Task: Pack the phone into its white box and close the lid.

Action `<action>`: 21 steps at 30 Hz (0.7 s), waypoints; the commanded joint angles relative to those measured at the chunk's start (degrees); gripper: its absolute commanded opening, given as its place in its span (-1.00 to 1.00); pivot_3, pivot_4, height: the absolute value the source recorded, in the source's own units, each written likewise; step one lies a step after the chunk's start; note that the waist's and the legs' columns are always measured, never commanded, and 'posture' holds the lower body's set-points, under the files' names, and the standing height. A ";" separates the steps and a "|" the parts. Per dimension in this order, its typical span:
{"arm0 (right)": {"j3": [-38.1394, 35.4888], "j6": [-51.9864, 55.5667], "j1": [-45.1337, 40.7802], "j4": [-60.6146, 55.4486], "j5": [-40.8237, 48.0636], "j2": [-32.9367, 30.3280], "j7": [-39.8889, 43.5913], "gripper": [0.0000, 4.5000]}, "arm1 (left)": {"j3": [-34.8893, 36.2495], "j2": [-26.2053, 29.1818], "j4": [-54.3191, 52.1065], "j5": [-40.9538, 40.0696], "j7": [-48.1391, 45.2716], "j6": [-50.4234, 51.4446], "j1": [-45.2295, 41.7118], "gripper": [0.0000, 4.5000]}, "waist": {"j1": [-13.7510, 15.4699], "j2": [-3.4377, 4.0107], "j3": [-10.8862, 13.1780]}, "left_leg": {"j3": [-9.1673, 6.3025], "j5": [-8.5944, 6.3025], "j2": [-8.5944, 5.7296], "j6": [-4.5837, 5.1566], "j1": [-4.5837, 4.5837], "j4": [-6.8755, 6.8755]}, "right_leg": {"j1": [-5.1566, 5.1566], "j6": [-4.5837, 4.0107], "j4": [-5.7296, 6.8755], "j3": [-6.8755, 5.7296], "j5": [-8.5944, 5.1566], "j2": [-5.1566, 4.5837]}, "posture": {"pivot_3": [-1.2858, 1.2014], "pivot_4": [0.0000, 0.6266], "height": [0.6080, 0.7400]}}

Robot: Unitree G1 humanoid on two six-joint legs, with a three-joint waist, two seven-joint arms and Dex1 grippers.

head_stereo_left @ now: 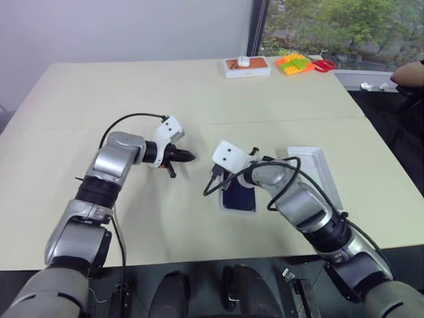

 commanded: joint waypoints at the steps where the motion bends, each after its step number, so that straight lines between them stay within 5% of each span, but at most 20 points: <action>1: 1.56 0.23 -1.66 1.09 -2.00 -0.26 -0.06 -0.99 | 1.10 0.24 -3.01 -0.97 0.28 0.91 0.02 -1.00 | -0.02 0.00 0.00 | 0.00 0.00 0.00 0.00 0.01 0.00 | 0.00 0.00 0.01 0.00 0.00 0.00 | 0.03 -0.52 1.00; 21: 5.23 8.27 -0.80 -4.40 -5.20 -5.76 2.54 -0.99 | 0.69 -0.01 -4.81 -1.61 1.18 2.96 0.51 -1.00 | 0.21 0.00 -0.01 | -0.02 0.00 -0.03 0.00 0.01 0.01 | 0.03 0.00 0.00 0.00 0.00 -0.05 | 0.03 -0.52 1.00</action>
